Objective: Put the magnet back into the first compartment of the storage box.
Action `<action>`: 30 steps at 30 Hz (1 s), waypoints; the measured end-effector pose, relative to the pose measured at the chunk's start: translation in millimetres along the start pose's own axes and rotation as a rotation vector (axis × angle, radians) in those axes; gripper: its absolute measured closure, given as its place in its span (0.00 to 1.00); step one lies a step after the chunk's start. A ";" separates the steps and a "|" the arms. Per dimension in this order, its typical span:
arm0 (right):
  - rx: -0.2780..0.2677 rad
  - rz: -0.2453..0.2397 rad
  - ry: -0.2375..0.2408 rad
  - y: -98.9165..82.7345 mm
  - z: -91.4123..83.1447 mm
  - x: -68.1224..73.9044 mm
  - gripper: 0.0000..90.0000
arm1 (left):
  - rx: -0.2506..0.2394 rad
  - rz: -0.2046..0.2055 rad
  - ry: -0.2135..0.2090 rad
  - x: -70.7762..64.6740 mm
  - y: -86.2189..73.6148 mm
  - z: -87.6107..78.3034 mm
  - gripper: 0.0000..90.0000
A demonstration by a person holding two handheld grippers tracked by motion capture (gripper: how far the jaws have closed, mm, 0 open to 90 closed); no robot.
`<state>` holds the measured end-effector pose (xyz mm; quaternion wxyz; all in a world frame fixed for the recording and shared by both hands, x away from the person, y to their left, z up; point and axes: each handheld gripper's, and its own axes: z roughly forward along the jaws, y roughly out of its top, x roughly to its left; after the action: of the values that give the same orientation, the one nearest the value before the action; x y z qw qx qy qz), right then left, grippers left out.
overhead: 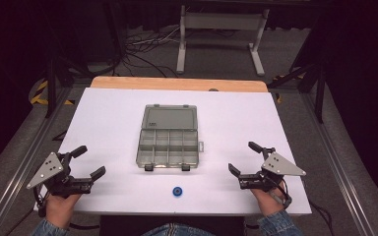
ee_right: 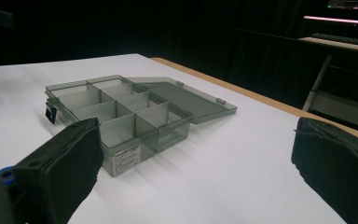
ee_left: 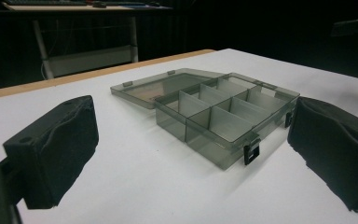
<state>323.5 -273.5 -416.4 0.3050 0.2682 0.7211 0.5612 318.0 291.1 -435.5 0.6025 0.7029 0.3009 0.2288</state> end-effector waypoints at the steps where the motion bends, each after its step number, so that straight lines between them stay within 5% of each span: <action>1: 0.000 -0.001 0.000 -0.1 -0.1 -0.1 0.03 | -0.002 0.001 -0.001 -0.3 0.1 0.4 0.03; 11: -0.002 -0.003 0.001 0.1 -0.1 0.4 0.03 | -0.002 -0.012 -0.031 -4.6 9.5 2.7 0.03; 30: -0.017 0.019 -0.003 1.7 -0.7 -2.9 0.03 | -0.030 0.044 -0.088 -18.8 40.1 7.9 0.03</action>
<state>325.0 -275.6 -414.2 0.3030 0.2733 0.7132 0.5700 315.9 268.6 -396.6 0.6206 0.7096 0.2549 0.2154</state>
